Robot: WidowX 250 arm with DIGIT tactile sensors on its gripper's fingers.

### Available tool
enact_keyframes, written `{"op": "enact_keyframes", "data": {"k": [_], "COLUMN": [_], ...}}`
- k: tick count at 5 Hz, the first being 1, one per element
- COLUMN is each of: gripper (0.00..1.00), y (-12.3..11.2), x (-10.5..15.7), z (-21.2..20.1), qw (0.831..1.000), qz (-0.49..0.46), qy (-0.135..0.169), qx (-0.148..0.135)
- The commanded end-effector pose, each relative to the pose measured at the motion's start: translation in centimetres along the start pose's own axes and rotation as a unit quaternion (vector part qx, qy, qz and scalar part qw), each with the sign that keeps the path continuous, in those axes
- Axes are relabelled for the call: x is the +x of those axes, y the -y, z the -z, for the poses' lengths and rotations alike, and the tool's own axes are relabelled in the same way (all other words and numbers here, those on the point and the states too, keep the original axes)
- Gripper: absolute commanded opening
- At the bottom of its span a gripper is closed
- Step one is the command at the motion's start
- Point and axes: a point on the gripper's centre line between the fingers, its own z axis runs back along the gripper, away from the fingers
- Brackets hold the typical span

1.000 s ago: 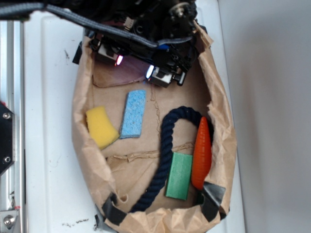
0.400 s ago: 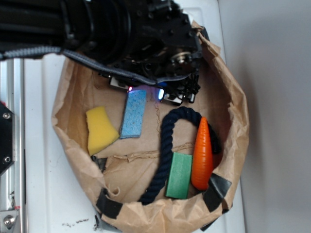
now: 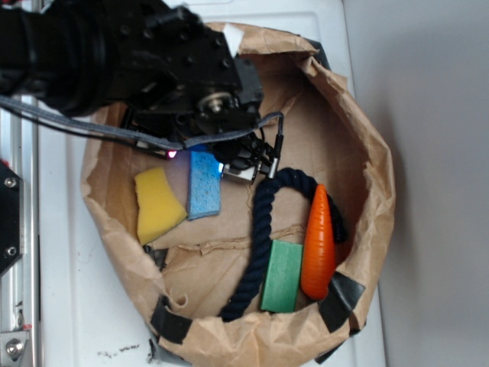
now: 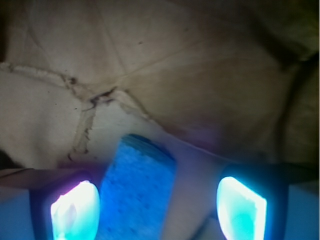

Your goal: Grab the blue sponge.

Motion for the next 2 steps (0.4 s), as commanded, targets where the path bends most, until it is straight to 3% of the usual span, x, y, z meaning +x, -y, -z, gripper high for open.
{"op": "enact_keyframes", "data": {"k": [1, 2], "gripper": [1.0, 0.0], "y": [-0.4, 0.7], "x": [-0.9, -1.3], "z": [2.0, 3.2], "qw": [0.999, 0.999], "qz": [-0.007, -0.017], "qy": [0.041, 0.042], "qx": [-0.033, -0.012]}}
